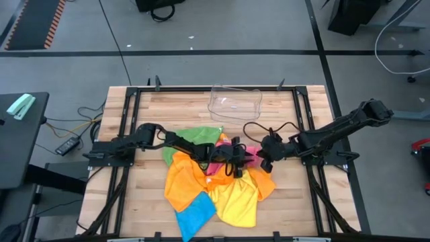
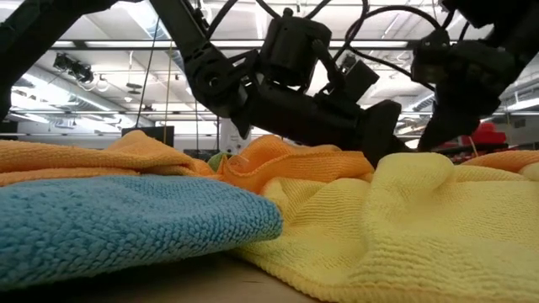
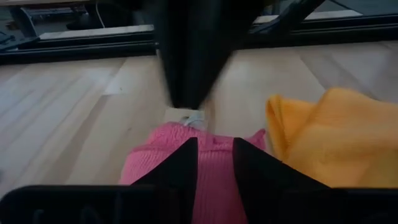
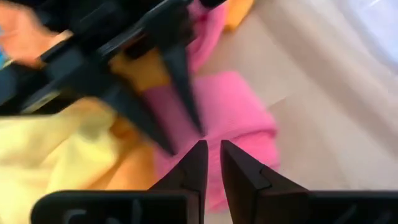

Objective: Fold microfiber towels
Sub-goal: Fold the pink microfiber cloth

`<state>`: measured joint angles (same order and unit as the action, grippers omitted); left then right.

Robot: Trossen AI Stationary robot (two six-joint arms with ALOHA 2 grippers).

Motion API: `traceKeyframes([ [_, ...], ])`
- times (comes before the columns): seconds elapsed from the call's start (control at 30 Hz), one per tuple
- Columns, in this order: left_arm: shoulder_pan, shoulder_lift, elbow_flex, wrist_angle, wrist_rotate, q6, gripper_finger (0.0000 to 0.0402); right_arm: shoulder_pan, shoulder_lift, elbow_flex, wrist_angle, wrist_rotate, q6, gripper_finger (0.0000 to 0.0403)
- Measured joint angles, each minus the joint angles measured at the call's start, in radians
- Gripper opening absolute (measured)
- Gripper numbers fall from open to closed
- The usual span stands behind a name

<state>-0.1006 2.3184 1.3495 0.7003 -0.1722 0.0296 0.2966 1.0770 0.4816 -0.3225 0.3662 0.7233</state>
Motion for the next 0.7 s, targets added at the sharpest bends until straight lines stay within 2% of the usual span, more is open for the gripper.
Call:
traceKeyframes([
  [0.13,-0.016,0.000,0.000,0.001,0.000,0.003,0.0110,-0.032,0.028,0.000,0.004,0.028,-0.007,0.0079],
  [0.27,-0.032,0.000,0.000,0.003,0.000,0.007,0.0110,-0.101,0.053,0.000,0.017,-0.002,0.011,0.0135],
  [0.37,-0.046,0.000,0.000,-0.003,0.001,0.007,0.0110,-0.160,0.080,0.000,0.054,-0.068,0.036,0.0177],
  [0.47,-0.056,0.000,0.000,-0.025,0.001,0.008,0.0110,-0.207,0.120,0.000,0.123,-0.184,0.045,0.0207],
  [0.7,-0.074,0.000,0.000,-0.096,0.000,0.007,0.0110,-0.269,0.200,0.000,0.104,-0.318,0.139,0.0236],
])
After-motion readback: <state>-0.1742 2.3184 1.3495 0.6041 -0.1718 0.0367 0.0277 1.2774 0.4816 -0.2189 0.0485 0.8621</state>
